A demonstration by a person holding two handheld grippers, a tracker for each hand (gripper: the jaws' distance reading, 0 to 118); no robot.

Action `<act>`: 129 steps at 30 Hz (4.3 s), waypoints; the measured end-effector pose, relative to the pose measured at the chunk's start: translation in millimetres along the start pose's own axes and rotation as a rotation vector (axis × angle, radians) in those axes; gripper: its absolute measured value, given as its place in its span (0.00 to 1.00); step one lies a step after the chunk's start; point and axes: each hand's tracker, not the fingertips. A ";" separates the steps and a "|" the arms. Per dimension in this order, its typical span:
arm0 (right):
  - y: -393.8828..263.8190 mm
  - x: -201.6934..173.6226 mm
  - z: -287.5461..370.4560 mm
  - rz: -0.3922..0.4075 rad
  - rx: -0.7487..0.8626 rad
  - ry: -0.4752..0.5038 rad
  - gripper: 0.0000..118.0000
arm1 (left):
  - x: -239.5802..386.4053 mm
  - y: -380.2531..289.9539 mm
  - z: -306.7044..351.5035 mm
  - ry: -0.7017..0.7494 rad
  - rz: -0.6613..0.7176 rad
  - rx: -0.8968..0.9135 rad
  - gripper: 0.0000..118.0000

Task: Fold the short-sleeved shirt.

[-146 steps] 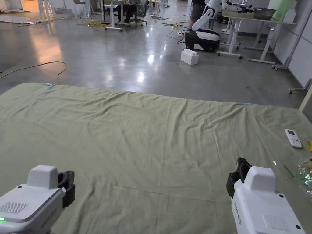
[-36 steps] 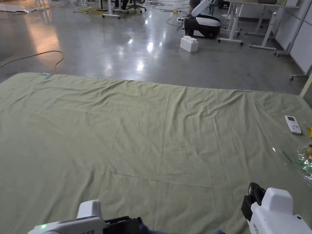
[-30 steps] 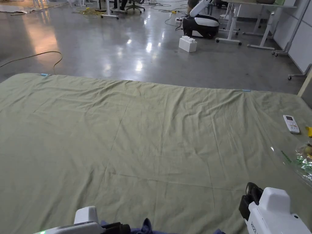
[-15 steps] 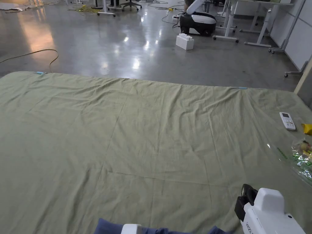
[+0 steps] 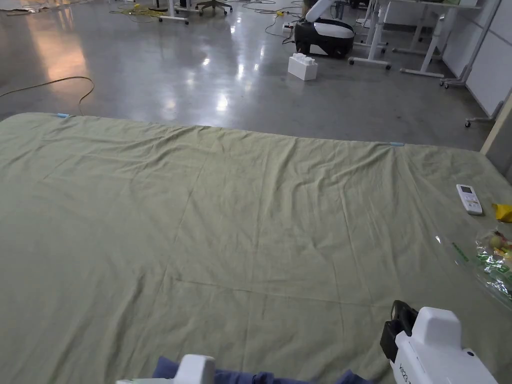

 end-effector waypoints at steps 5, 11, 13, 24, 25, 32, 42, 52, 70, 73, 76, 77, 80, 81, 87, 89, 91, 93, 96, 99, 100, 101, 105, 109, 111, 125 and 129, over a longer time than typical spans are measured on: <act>3.0 0.8 -2.1 0.002 0.000 0.001 0.01 | -69.9 11.4 55.4 0.036 0.075 0.122 0.67; 0.0 -1.6 -5.7 -0.030 -0.020 0.004 0.01 | -153.5 -9.0 55.6 -0.074 0.347 0.084 0.67; -0.9 -2.9 -5.7 -0.030 -0.025 0.006 0.01 | -163.9 -19.1 44.0 -0.118 0.383 0.041 0.67; -2.8 -2.1 -4.4 -0.034 -0.043 -0.006 0.01 | -166.3 -33.5 4.0 -0.312 0.489 0.062 0.18; -3.0 -1.9 -4.1 -0.033 -0.044 -0.007 0.01 | -165.7 -33.3 1.8 -0.259 0.467 0.041 0.15; -4.2 0.9 -2.9 -0.030 -0.052 -0.015 0.01 | -153.7 -28.5 18.1 -0.241 0.367 0.084 0.09; 1.2 3.9 1.4 -0.028 -0.044 -0.021 0.01 | -136.4 11.1 83.6 -0.032 0.249 0.108 0.09; 2.3 0.4 4.5 -0.030 -0.038 -0.018 0.01 | -81.5 41.1 136.1 0.307 0.076 0.080 0.09; -5.9 1.8 7.0 -0.041 -0.047 -0.013 0.01 | 54.5 36.2 46.1 0.256 -0.104 0.029 0.09; -8.0 4.3 7.9 -0.045 -0.050 -0.018 0.01 | 71.6 31.9 20.0 0.232 -0.116 -0.008 0.09; -10.3 7.8 8.9 -0.049 -0.055 -0.022 0.01 | 92.1 26.1 -5.5 0.235 -0.151 -0.043 0.09; -10.7 8.8 9.0 -0.048 -0.057 -0.026 0.01 | 97.3 24.3 -13.7 0.235 -0.151 -0.044 0.09; -12.2 12.0 9.4 -0.053 -0.062 -0.032 0.01 | 110.5 18.3 -38.5 0.235 -0.157 -0.080 0.09; -12.5 12.5 9.5 -0.054 -0.063 -0.035 0.01 | 113.2 15.8 -45.9 0.251 -0.158 -0.090 0.09; -15.4 16.8 10.4 -0.064 -0.068 -0.043 0.01 | 114.0 5.8 -73.7 0.255 -0.114 -0.129 0.44; -15.9 18.2 11.5 -0.063 -0.069 -0.042 0.01 | 113.4 5.7 -65.4 0.184 -0.087 -0.113 0.51; -16.6 19.6 12.7 -0.060 -0.069 -0.045 0.01 | 113.5 8.1 -52.7 0.153 -0.099 -0.100 0.51; -16.9 21.8 12.9 -0.064 -0.071 -0.048 0.01 | 109.9 13.3 -34.7 0.095 -0.075 -0.084 0.51; -18.5 25.0 12.4 -0.069 -0.074 -0.054 0.01 | 98.5 26.4 -6.0 -0.039 0.036 -0.036 0.51; -18.6 26.4 12.5 -0.075 -0.076 -0.059 0.01 | 91.6 37.7 7.4 -0.086 0.067 0.018 0.49; -18.6 26.9 12.1 -0.079 -0.078 -0.060 0.01 | 89.3 40.0 6.2 -0.067 0.061 0.017 0.47; -18.6 27.2 11.8 -0.082 -0.080 -0.061 0.01 | 88.0 41.7 1.9 -0.062 0.059 0.011 0.46; -18.3 27.1 11.7 -0.082 -0.080 -0.058 0.01 | 89.0 34.5 -30.5 0.063 0.039 -0.085 0.16; -17.4 27.5 13.2 -0.076 -0.078 -0.059 0.01 | 92.5 19.4 -66.2 0.104 0.026 -0.179 0.11; -17.9 28.4 13.4 -0.076 -0.079 -0.060 0.01 | 91.4 13.2 -80.1 0.091 0.051 -0.198 0.11; -22.5 27.2 12.0 -0.084 -0.093 -0.057 0.01 | 93.4 -2.2 -106.3 0.026 0.053 -0.138 0.03; -19.2 24.0 14.3 -0.078 -0.085 -0.046 0.01 | 95.4 3.5 -82.9 -0.012 -0.002 -0.107 0.03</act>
